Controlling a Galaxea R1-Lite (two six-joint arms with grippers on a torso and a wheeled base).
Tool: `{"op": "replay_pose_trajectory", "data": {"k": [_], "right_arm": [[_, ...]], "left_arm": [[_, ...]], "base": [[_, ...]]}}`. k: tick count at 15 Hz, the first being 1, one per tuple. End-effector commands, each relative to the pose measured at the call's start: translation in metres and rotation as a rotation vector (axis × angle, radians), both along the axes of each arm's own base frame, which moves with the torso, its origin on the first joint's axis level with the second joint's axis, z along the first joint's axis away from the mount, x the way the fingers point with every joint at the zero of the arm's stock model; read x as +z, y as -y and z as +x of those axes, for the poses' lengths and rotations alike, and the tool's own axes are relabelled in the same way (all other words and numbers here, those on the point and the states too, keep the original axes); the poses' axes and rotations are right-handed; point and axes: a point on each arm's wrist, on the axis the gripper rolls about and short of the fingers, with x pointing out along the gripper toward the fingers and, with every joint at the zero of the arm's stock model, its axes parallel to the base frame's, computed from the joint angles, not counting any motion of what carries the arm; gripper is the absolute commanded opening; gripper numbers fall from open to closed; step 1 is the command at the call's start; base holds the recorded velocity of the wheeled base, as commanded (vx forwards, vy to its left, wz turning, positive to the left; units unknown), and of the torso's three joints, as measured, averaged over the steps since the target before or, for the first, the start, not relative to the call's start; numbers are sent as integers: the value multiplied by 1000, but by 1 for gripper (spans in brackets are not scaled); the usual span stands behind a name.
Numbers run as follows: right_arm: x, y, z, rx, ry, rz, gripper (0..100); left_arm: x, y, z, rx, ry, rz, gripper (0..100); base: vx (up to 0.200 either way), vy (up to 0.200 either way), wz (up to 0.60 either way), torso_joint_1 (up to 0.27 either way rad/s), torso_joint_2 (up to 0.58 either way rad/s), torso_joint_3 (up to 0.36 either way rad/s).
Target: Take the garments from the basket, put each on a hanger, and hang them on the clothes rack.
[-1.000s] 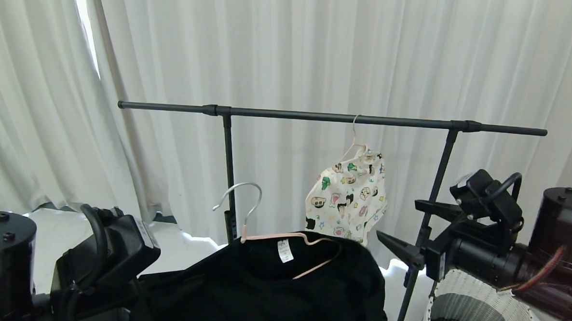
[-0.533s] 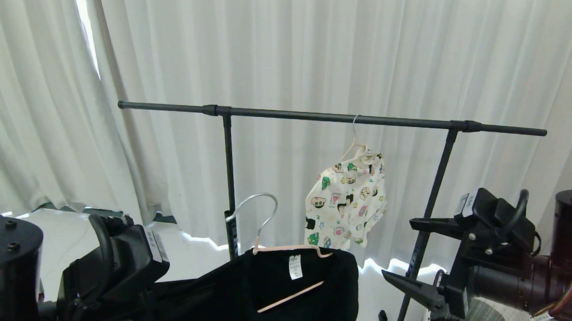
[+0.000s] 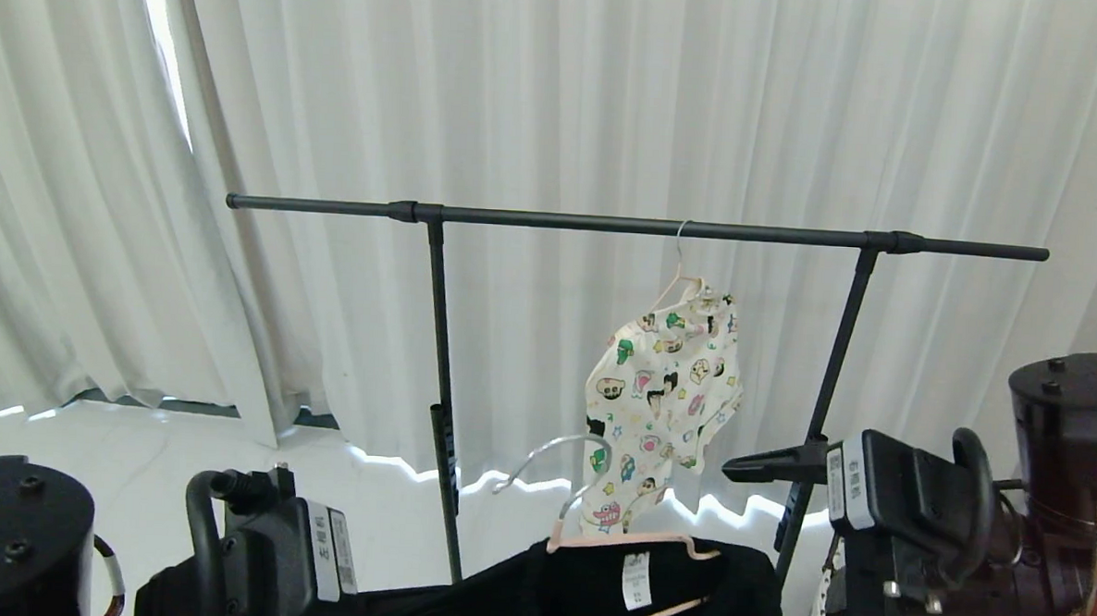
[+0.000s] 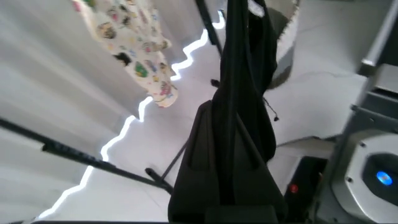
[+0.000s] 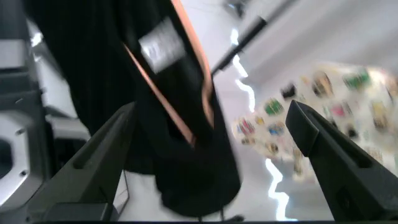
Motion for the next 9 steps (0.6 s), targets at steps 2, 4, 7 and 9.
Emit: {"op": "replay_pose_trajectory", "data": {"k": [2, 4, 7, 9], "right_arm": [[0, -22, -10, 109, -15, -43, 100], [-1, -31, -15, 153, -41, -73, 100], [1, -38, -12, 159, -87, -130, 100], [-3, -39, -11, 159, -109, -158, 100]], "left_arm": [[-2, 4, -6, -47, -1, 6, 0], [-1, 8, -10, -81, 2, 3, 0], [2, 12, -14, -112, 13, -5, 0], [3, 12, -14, -114, 15, -7, 0]], "base": [[0, 0, 0, 0, 0, 0], [0, 0, 0, 0, 0, 0], [0, 0, 0, 0, 0, 0], [0, 0, 0, 0, 0, 0]]}}
